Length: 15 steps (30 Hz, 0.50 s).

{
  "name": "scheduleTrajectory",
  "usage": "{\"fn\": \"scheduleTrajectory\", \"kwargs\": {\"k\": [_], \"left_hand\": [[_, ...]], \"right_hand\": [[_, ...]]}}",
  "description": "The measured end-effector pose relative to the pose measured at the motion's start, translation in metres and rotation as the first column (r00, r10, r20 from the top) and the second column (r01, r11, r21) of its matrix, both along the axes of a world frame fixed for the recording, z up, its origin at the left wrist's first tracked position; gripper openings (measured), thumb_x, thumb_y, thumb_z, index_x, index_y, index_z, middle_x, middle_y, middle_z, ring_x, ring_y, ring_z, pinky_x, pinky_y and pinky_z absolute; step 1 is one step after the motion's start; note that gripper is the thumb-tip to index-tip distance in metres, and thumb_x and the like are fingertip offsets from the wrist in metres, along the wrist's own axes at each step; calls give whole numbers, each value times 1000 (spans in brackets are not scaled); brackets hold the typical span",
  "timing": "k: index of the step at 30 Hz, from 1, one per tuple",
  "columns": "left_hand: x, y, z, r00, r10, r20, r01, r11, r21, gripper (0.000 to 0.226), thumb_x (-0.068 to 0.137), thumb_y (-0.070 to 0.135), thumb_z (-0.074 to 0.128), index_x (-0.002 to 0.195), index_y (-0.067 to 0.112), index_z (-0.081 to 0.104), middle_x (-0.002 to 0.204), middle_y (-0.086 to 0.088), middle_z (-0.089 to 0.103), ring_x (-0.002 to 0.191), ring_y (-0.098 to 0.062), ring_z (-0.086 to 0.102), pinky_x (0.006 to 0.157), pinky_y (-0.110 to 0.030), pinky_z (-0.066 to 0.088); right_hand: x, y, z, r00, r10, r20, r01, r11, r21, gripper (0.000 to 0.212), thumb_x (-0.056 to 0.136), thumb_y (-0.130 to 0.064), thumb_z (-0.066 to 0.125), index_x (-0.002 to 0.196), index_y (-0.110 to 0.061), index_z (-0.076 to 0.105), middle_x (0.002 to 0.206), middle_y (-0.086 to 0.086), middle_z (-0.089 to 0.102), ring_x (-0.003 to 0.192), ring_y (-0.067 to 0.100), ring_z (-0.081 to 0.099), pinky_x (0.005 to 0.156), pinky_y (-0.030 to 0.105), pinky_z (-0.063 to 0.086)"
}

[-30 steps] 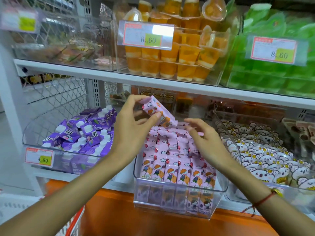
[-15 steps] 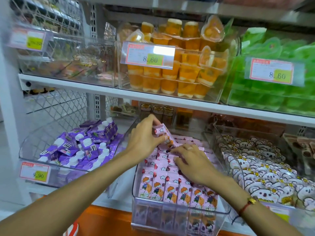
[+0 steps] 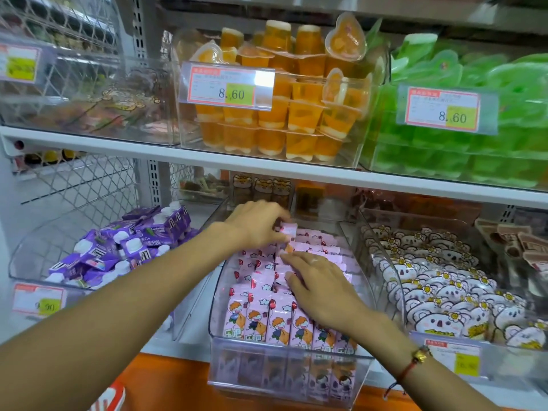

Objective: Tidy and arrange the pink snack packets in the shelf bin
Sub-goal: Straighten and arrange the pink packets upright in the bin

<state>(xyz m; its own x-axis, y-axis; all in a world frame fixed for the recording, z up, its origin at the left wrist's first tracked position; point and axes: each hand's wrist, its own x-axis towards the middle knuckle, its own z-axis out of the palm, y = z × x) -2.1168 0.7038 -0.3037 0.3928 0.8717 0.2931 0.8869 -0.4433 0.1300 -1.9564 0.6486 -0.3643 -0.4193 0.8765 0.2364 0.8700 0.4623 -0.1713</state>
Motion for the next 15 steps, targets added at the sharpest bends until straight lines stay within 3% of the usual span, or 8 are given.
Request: {"fn": "scheduleTrajectory", "kwargs": {"k": [3,6,9,12,15], "left_hand": [[7,5,-20,983,-37,-182,15,993,-120,28,93,35,59,118,23,65,129,-2,58,117,-24,52,90,-36,42],[4,8,-23,964,-72,-256,23,982,-187,30,99,32,47,124,25,62,136,-4,50,126,-25,41,100,-38,38],[1,9,-14,977,-90,-192,54,981,-185,32,99,26,45,127,25,59,137,-2,53,124,-21,46,96,-34,38],[-1,7,-6,993,-109,-43,99,975,-201,24,97,24,52,118,23,64,124,2,62,101,-12,54,82,-27,39],[1,1,-5,981,-171,-92,135,942,-306,24,93,30,60,112,20,68,112,3,66,89,-9,53,75,-25,39]], "right_hand": [[1,-8,1,1000,4,19,-5,999,42,44,103,-33,29,146,-24,34,154,4,32,139,20,30,113,33,22],[2,-18,2,1000,12,29,-14,998,67,44,103,-34,29,143,-21,39,152,4,35,136,22,33,111,34,24],[7,-25,1,997,23,74,-27,998,52,47,103,-37,27,147,-21,32,150,2,37,134,23,35,110,35,24],[9,-29,-2,992,17,125,-21,999,28,49,103,-39,22,150,-23,24,152,1,34,137,22,32,115,37,19],[7,-30,-2,991,8,137,-11,1000,20,47,104,-38,21,149,-25,26,151,2,34,136,21,31,115,39,17]]}}
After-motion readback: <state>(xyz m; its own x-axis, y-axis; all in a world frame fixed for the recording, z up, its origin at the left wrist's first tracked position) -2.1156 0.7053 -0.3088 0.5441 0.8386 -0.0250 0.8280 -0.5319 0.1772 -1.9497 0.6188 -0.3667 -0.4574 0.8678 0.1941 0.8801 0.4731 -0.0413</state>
